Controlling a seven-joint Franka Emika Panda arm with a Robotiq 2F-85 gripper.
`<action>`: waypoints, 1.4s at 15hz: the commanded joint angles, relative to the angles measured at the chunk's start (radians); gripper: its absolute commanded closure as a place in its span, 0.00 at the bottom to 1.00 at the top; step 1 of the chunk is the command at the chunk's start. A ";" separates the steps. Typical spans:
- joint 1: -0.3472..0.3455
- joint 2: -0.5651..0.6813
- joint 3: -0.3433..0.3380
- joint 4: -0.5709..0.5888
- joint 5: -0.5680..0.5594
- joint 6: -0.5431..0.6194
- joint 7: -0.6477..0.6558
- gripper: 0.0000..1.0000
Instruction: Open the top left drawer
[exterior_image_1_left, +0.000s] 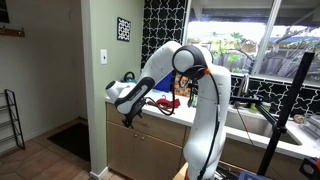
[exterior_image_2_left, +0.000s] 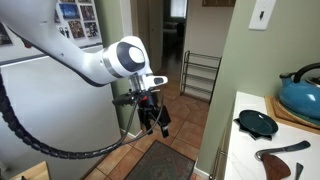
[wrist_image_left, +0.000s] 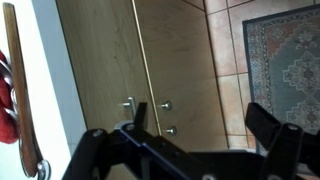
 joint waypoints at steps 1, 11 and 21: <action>0.025 0.033 -0.035 0.003 -0.013 0.000 0.034 0.00; -0.007 0.151 -0.095 0.021 -0.046 0.232 -0.104 0.00; -0.025 0.307 -0.259 0.059 -0.187 0.521 -0.147 0.00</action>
